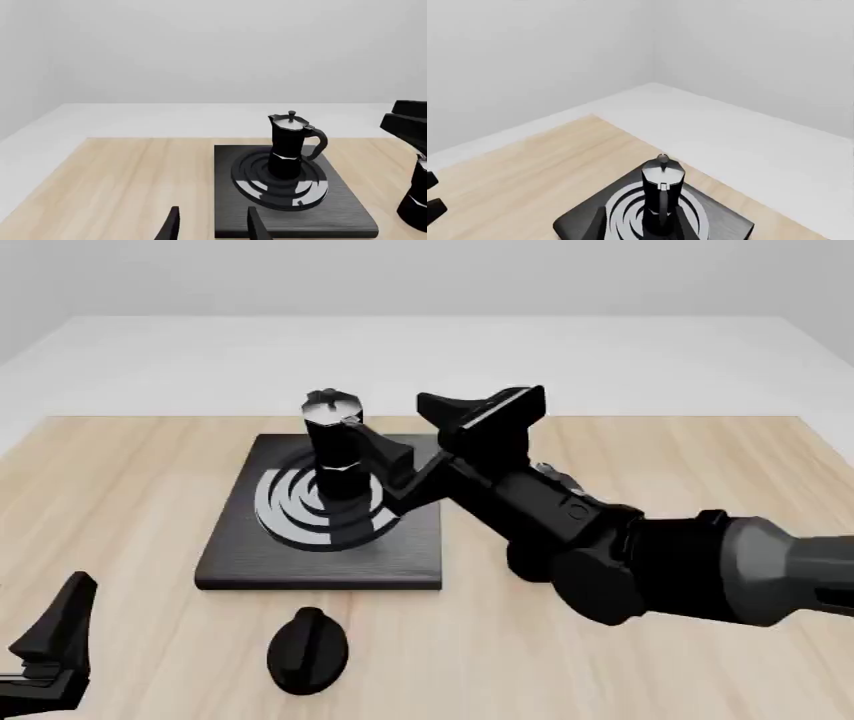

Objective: Put the right moka pot on the stove.

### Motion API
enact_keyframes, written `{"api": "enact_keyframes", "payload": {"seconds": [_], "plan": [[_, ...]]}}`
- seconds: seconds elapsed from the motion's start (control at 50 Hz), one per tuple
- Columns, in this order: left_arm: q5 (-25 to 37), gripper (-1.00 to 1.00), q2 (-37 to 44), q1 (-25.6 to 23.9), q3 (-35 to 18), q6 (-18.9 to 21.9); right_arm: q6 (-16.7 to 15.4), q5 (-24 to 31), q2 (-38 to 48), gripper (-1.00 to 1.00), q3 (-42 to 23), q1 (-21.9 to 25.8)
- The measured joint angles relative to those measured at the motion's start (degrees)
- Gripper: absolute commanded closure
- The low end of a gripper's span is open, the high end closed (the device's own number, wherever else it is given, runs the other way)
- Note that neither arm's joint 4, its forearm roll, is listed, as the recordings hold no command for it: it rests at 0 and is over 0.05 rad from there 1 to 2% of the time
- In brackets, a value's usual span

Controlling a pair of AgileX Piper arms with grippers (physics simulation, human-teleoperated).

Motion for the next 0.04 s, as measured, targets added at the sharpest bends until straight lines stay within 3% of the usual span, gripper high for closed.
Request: {"api": "enact_keyframes", "payload": {"seconds": [0.04], "plan": [[0.0,-1.00,0.0,0.0,0.0,0.0,-0.1,0.3,-1.1,-1.00,0.8,0.1]]}}
